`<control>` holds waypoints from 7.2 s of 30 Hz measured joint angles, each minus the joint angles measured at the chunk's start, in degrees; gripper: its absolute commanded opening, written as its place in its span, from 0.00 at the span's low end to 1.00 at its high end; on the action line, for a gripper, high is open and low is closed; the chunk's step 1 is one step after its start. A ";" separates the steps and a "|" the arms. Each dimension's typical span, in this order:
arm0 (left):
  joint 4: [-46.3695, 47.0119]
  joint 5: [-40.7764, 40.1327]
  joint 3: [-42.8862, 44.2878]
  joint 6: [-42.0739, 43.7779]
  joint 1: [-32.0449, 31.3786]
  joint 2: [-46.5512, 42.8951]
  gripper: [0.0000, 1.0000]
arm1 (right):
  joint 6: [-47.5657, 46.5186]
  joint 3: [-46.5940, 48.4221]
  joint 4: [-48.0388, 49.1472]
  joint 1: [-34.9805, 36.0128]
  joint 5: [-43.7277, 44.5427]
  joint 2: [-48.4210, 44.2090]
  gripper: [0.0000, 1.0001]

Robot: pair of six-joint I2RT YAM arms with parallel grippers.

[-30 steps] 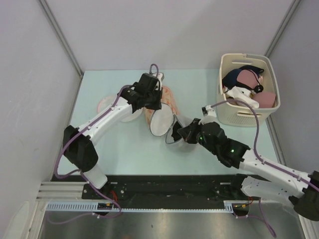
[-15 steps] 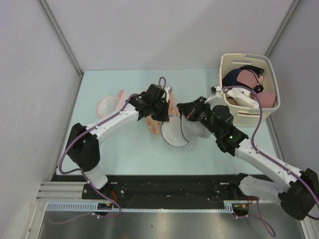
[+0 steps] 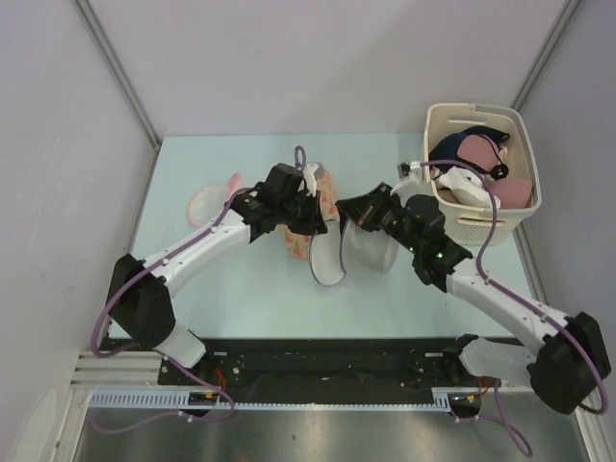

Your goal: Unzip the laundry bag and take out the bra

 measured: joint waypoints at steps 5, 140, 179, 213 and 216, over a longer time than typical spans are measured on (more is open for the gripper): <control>0.61 0.02 -1.33 -0.09 0.85 1.62 0.00 | 0.39 0.02 0.39 0.76 -0.55 -11.08 0.00; -3.26 -5.73 -9.09 4.07 -2.38 -13.88 0.00 | -3.50 38.32 -12.41 -60.54 -7.65 20.00 1.00; -25.40 -23.69 -11.13 1.88 22.93 -33.99 0.00 | -20.15 23.06 -47.74 -35.28 20.46 -7.34 1.00; -2.34 0.15 -7.98 6.10 17.75 -31.17 1.00 | -26.64 20.06 -54.45 4.00 31.67 -1.88 1.00; -2.10 0.98 -7.98 6.12 17.42 -29.90 1.00 | -25.77 18.47 -54.34 4.70 31.95 -1.90 1.00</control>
